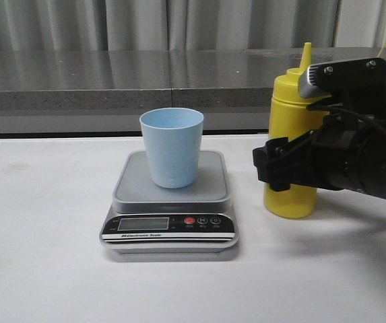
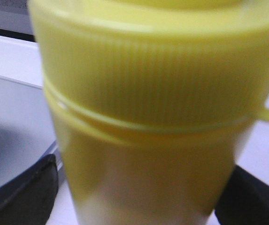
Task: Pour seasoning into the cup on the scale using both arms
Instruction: 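Move the right gripper to the yellow bottle and close around it, then lift the yellow bottle and tilt its nozzle down toward the cup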
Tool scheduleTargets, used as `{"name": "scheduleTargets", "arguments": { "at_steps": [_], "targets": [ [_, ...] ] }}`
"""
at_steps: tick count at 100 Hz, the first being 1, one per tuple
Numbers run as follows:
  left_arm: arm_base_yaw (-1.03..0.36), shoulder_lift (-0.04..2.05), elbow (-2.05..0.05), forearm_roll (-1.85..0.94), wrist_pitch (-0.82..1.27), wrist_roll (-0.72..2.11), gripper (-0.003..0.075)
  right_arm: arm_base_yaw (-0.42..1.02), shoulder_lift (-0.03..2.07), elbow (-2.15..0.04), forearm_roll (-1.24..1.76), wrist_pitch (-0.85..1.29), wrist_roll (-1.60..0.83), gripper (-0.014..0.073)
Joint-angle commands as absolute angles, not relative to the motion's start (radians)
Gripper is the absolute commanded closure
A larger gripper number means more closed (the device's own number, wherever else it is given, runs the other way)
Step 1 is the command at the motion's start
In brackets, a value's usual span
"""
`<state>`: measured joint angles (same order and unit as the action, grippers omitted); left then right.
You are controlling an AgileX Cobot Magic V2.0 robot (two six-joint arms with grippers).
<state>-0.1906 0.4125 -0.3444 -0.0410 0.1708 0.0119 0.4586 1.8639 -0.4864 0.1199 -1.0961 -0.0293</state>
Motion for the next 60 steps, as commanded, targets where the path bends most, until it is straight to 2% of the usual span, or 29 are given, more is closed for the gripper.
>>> {"name": "scheduleTargets", "arguments": {
  "at_steps": [1, 10, 18, 37, 44, 60],
  "targets": [
    [-0.185, 0.416, -0.369, -0.041, 0.087, 0.000, 0.0740, 0.455, 1.828, -0.510, 0.104, -1.174, -0.028, -0.0042],
    [-0.185, 0.416, -0.369, -0.041, 0.087, 0.000, 0.0740, 0.455, 1.828, -0.510, 0.104, -1.170, -0.028, -0.0031],
    [-0.185, 0.416, -0.369, -0.041, 0.087, 0.000, 0.0740, 0.455, 1.828, -0.510, 0.105, -1.164, -0.028, 0.0023],
    [-0.185, 0.416, -0.369, -0.041, 0.087, 0.000, 0.0740, 0.455, 1.828, -0.510, 0.105, -1.163, -0.028, 0.0284],
    [-0.185, 0.416, -0.369, -0.041, 0.087, 0.000, 0.0740, 0.455, 1.828, -0.510, 0.105, -1.161, -0.028, 0.0347],
    [-0.185, 0.416, -0.369, -0.041, 0.087, 0.000, 0.0740, 0.455, 1.816, -0.510, 0.105, -1.108, -0.028, 0.0367]
  ]
}}
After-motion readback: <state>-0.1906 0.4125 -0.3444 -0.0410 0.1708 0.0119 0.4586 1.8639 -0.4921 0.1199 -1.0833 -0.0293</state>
